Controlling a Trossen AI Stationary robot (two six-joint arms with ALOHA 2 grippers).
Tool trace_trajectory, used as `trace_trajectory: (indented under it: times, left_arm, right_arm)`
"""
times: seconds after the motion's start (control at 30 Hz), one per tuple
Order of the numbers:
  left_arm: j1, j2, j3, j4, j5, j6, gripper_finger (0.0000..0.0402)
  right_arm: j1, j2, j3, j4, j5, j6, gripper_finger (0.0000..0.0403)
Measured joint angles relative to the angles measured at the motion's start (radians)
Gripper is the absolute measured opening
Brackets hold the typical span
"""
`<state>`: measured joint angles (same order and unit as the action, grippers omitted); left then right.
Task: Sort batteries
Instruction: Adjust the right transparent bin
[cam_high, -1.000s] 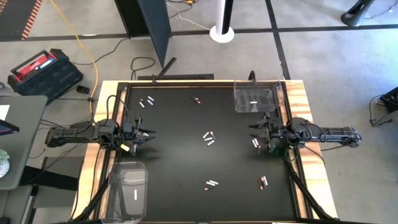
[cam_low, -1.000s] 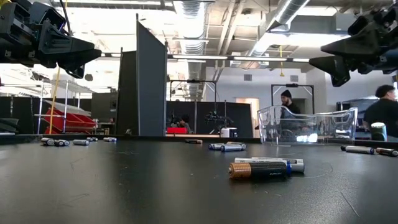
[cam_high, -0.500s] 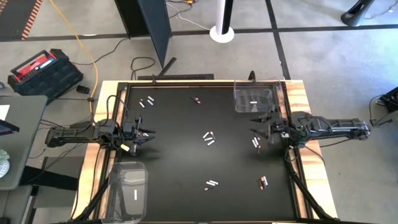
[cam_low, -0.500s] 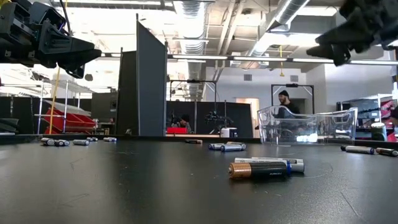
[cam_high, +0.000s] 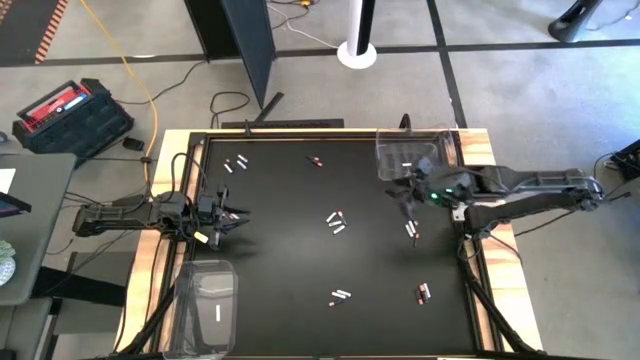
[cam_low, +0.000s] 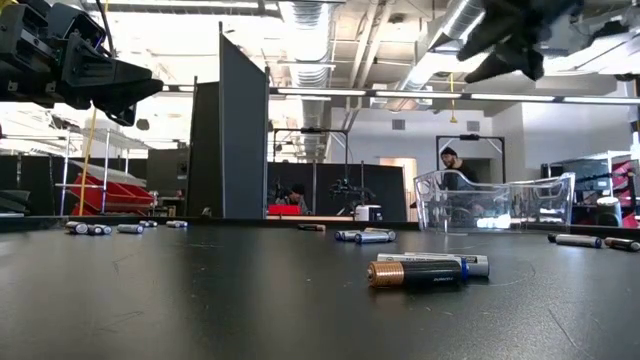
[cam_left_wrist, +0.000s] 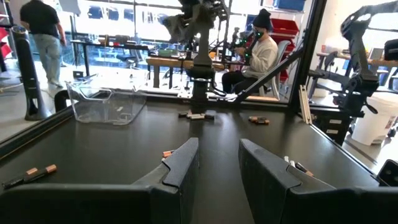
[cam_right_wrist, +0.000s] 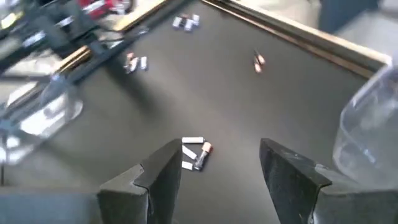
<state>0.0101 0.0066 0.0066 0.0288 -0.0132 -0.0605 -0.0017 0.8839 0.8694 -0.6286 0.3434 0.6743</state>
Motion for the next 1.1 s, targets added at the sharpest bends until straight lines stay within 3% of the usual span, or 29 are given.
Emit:
trace_trajectory:
  times: [0.4, 0.67, 0.93, 1.1]
  left_arm:
    - [0.0, 0.0, 0.0, 0.0, 0.0, 0.0, 0.0112]
    - [0.0, 0.0, 0.0, 0.0, 0.0, 0.0, 0.0112]
    - [0.0, 0.0, 0.0, 0.0, 0.0, 0.0, 0.0112]
    - [0.0, 0.0, 0.0, 0.0, 0.0, 0.0, 0.0112]
  right_arm:
    - [-0.039, 0.381, 0.201, -0.098, -0.031, 0.329, 0.0234]
    - [0.012, 0.541, 0.353, -0.13, -0.035, 0.374, 0.0234]
    - [0.021, 0.611, 0.598, -0.48, -0.037, 0.464, 0.0234]
    - [0.002, 0.597, 0.646, -0.634, -0.046, 0.678, 0.0234]
